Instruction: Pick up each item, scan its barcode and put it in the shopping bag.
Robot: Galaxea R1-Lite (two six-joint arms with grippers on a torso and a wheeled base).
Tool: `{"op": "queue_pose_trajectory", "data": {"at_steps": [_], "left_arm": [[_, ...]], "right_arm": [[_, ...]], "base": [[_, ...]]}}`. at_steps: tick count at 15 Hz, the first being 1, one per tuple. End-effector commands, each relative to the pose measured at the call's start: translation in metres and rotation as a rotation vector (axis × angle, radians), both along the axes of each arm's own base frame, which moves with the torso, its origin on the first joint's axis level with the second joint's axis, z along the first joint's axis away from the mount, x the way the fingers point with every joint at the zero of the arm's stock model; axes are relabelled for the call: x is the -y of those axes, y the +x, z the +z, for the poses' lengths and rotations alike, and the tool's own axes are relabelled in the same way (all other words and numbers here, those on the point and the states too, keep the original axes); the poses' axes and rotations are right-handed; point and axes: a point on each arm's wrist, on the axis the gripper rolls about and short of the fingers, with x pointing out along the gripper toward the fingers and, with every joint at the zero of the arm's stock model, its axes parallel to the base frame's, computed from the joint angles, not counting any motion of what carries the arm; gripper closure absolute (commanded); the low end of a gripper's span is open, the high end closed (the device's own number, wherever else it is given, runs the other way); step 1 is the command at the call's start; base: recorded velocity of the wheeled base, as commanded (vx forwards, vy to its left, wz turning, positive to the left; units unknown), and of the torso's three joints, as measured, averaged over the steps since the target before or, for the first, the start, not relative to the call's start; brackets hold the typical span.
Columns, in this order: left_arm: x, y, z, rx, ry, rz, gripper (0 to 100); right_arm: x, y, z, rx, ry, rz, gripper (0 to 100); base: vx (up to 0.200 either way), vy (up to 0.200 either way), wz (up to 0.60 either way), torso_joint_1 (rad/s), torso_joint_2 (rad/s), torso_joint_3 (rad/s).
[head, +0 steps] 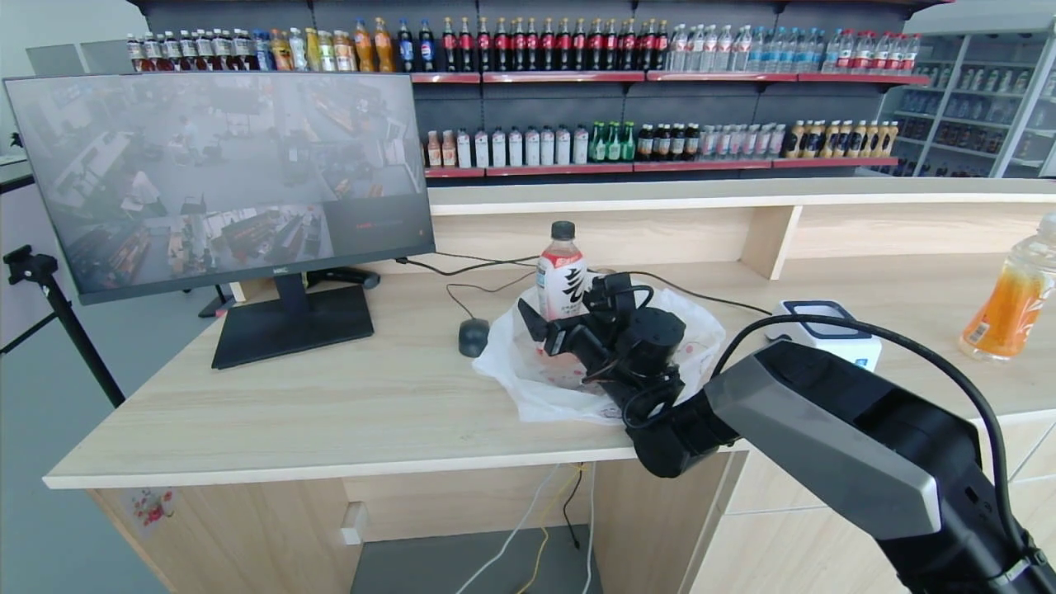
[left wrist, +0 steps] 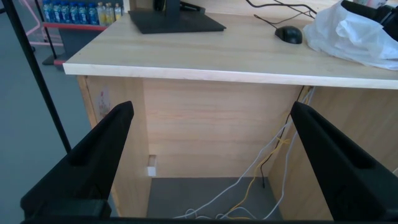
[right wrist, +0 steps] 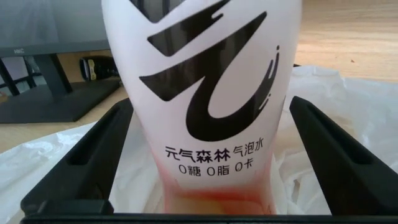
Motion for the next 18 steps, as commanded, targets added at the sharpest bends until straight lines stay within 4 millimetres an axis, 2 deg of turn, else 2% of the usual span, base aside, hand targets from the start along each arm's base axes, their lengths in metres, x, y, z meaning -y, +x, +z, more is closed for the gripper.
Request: {"op": "queue_pose_trajectory", "data": {"at_steps": [1,5,9,11,15,16,17,18], "left_arm": [[0.0,0.0,0.0,0.001,0.0,0.0,0],[0.0,0.0,0.0,-0.001,0.0,0.0,0],[0.0,0.0,0.0,-0.001,0.002,0.0,0],[0.0,0.0,0.0,-0.001,0.002,0.0,0],[0.0,0.0,0.0,-0.001,0.002,0.0,0],[0.0,0.0,0.0,-0.001,0.002,0.0,0],[0.0,0.0,0.0,-0.001,0.002,0.0,0],[0.0,0.0,0.0,-0.001,0.0,0.0,0]], "right_arm": [[0.0,-0.001,0.006,0.011,0.004,0.0,0],[0.008,-0.003,0.033,0.064,0.009,-0.021,0],[0.019,-0.021,0.062,0.086,0.004,-0.029,0],[0.024,-0.041,0.078,0.103,0.012,-0.017,0],[0.047,-0.085,0.1,0.132,0.011,-0.017,0],[0.05,-0.089,0.102,0.139,0.015,-0.017,0],[0.058,-0.104,0.1,0.158,0.027,-0.015,0],[0.063,-0.112,0.089,0.107,-0.001,-0.014,0]], "base": [[0.0,0.0,0.0,0.0,0.0,0.0],[0.0,0.0,0.0,0.0,0.0,0.0],[0.0,0.0,0.0,0.0,0.0,0.0],[0.0,0.0,0.0,0.0,0.0,0.0],[0.0,0.0,0.0,0.0,0.0,0.0],[0.0,0.0,0.0,0.0,0.0,0.0],[0.0,0.0,0.0,0.0,0.0,0.0],[0.0,0.0,0.0,0.0,0.0,0.0]]}}
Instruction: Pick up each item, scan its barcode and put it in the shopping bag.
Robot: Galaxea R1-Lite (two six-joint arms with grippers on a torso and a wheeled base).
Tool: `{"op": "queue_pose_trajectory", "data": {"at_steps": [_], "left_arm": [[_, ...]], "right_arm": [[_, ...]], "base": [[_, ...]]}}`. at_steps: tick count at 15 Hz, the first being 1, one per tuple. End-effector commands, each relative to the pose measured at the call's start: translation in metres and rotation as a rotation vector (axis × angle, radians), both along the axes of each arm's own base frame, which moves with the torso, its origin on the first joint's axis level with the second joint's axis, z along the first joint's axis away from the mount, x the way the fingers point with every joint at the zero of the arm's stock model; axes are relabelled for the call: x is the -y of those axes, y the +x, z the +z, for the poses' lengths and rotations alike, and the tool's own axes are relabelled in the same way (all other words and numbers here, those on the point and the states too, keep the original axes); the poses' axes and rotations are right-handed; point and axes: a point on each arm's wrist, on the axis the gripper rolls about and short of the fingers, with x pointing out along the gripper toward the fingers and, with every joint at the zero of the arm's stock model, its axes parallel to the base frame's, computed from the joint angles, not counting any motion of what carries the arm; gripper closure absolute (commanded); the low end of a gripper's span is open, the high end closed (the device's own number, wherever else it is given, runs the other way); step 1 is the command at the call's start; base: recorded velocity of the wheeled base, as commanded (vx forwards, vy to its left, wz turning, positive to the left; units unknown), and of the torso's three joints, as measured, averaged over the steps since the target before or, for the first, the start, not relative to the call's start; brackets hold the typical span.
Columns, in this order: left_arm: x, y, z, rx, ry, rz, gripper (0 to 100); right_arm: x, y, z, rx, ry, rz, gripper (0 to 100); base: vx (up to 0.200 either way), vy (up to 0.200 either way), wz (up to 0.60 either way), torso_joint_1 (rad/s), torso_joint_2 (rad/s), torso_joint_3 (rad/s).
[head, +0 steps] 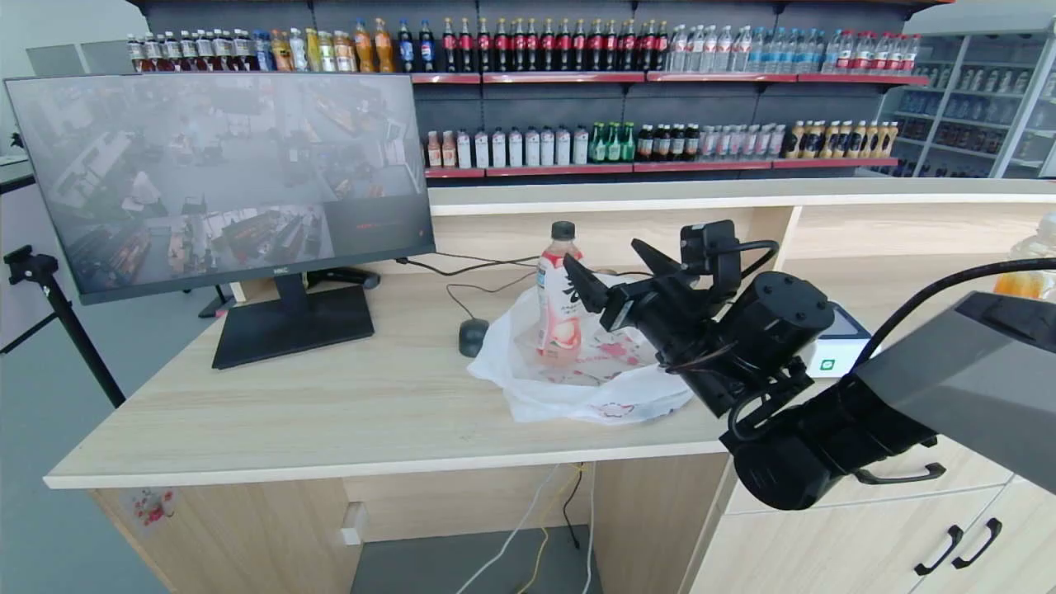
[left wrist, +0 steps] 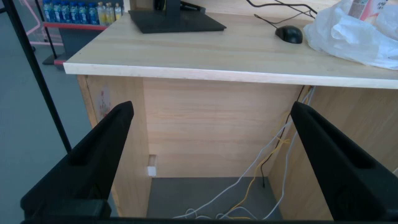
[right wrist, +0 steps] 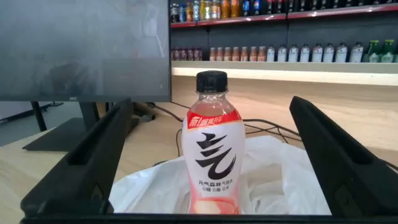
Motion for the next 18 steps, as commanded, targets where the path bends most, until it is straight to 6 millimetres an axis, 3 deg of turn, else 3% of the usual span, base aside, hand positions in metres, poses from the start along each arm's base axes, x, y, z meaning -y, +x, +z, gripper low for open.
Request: {"op": "queue_pose_trajectory", "data": {"at_steps": [1,4,8,15,18], "left_arm": [[0.0,0.0,0.0,0.0,0.0,0.0,0],[0.0,0.0,0.0,0.0,0.0,0.0,0],[0.0,0.0,0.0,0.0,-0.002,0.0,0],[0.0,0.0,0.0,0.0,-0.002,0.0,0],[0.0,0.0,0.0,0.0,-0.002,0.0,0]], "right_arm": [[0.021,-0.034,0.004,-0.042,-0.023,-0.002,0],[0.036,-0.067,-0.001,-0.091,-0.083,0.007,0],[0.045,-0.083,0.0,-0.11,-0.094,0.008,0],[0.052,-0.092,-0.007,-0.147,-0.112,0.004,0],[0.049,-0.093,0.0,-0.123,-0.098,0.016,0]], "base": [[0.0,0.0,0.0,0.0,0.0,0.0],[0.0,0.0,0.0,0.0,0.0,0.0],[0.0,0.0,0.0,0.0,0.0,0.0],[0.0,0.0,0.0,0.0,0.0,0.0],[0.0,-0.2,0.0,0.004,0.0,0.004]]}}
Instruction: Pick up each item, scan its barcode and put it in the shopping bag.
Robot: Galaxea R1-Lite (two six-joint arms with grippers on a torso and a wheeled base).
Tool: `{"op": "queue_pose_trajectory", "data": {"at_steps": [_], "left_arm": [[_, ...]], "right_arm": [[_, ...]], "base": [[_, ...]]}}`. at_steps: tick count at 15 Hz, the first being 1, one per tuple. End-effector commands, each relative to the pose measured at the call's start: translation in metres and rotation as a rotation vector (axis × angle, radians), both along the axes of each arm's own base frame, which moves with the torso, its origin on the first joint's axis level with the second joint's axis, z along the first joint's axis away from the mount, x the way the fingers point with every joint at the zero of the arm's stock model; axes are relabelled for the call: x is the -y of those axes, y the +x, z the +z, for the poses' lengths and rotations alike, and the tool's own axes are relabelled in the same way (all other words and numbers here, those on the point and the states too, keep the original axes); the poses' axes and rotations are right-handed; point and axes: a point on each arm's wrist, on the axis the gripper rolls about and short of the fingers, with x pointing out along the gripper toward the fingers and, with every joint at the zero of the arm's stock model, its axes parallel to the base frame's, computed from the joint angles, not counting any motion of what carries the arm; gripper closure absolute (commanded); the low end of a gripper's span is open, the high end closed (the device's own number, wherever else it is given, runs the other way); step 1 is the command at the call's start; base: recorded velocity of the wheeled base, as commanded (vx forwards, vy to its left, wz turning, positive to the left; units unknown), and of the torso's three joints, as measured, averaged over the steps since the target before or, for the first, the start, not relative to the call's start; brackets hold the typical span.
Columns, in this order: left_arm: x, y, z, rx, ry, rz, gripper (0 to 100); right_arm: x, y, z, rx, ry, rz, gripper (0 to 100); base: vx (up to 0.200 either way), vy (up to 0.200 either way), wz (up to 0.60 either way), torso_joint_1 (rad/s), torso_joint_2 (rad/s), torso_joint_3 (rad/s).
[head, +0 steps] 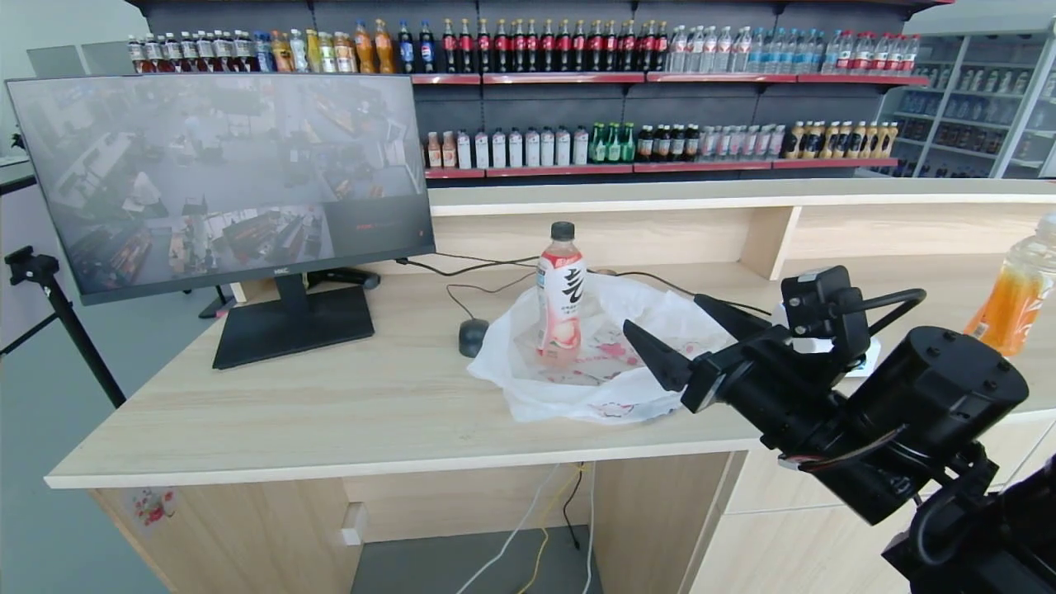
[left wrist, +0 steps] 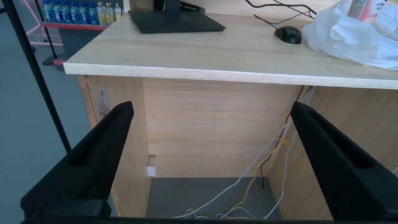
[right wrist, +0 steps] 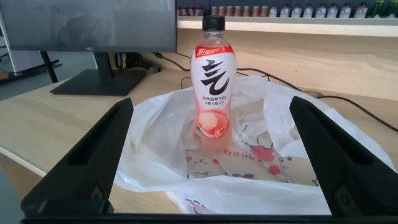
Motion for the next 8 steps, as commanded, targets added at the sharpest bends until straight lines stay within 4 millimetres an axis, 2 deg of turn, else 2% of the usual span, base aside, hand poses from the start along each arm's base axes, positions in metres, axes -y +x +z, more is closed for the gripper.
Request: {"op": "queue_pose_trajectory", "data": {"at_steps": [1,8], "left_arm": [[0.0,0.0,0.0,0.0,0.0,0.0,0],[0.0,0.0,0.0,0.0,0.0,0.0,0]], "right_arm": [[-0.0004,-0.001,0.0031,0.011,0.006,0.004,0],[0.0042,-0.0086,0.0054,0.011,0.006,0.004,0]], "base": [[0.0,-0.2,0.0,-0.002,0.0,0.007],[0.0,-0.2,0.0,0.003,0.0,0.004]]}}
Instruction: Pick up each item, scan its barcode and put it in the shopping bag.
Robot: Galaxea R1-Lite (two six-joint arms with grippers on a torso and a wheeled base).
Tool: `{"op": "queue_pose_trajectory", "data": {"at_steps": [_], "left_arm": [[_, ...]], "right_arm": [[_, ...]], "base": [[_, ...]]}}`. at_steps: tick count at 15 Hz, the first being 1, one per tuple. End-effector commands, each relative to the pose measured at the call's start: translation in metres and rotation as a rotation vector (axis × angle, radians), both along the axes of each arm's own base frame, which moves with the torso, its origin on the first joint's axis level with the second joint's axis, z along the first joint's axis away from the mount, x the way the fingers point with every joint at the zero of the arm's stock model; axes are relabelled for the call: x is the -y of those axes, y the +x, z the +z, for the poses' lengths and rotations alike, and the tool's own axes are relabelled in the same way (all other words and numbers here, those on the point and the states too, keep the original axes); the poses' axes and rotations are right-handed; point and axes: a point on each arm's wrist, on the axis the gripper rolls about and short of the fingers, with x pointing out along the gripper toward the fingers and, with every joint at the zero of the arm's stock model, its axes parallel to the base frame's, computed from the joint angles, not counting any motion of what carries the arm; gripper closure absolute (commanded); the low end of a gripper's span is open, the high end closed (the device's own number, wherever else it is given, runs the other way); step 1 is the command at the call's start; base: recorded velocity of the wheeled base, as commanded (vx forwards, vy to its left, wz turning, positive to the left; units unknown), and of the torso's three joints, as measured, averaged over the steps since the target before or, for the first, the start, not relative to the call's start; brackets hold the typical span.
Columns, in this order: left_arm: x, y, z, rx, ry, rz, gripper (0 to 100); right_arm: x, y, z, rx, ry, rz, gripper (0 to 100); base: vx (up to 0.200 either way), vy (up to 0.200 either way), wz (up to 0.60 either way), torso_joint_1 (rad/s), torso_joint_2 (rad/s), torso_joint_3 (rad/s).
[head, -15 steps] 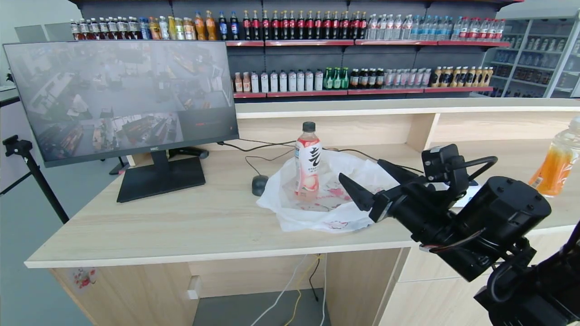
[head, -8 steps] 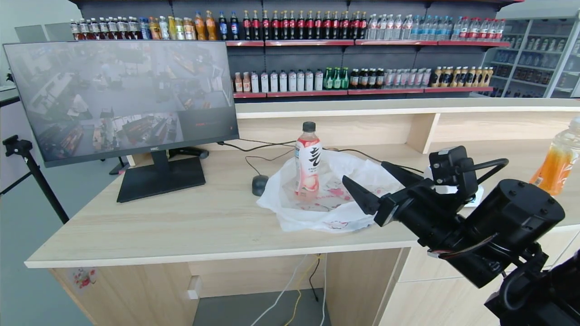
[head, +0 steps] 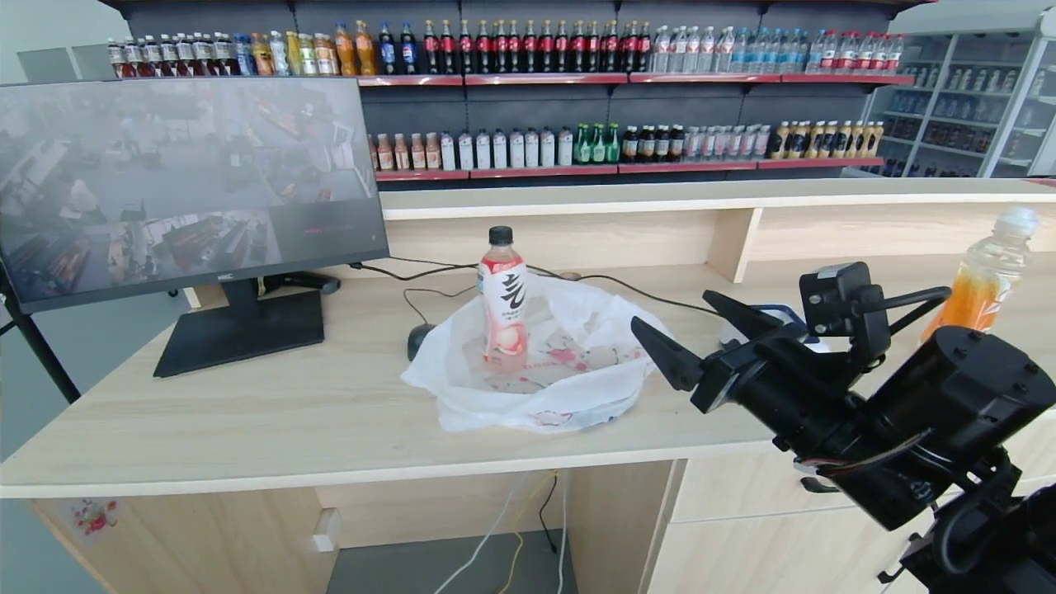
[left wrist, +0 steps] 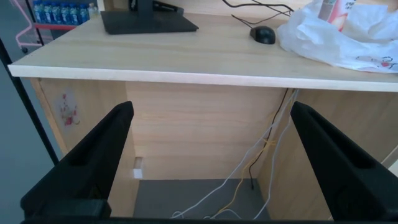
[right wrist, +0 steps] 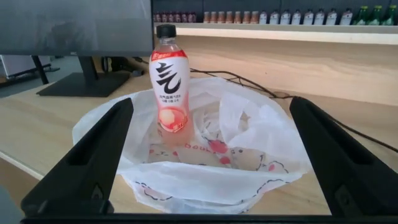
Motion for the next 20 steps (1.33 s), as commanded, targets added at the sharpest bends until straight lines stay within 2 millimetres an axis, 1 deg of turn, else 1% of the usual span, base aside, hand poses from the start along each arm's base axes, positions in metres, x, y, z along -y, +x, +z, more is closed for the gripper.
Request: {"op": "queue_pose_trajectory", "data": {"at_steps": [1,10,20], "left_arm": [[0.0,0.0,0.0,0.0,0.0,0.0,0],[0.0,0.0,0.0,0.0,0.0,0.0,0],[0.0,0.0,0.0,0.0,-0.002,0.0,0]], "right_arm": [[0.001,-0.003,0.002,0.005,0.004,0.001,0],[0.005,-0.009,0.003,0.004,0.003,0.001,0],[0.008,-0.014,-0.001,-0.017,-0.01,0.001,0]], "base": [[0.0,-0.2,0.0,0.012,0.0,0.002],[0.0,-0.2,0.0,0.002,0.0,0.002],[0.0,-0.2,0.0,0.003,0.0,0.001]]}}
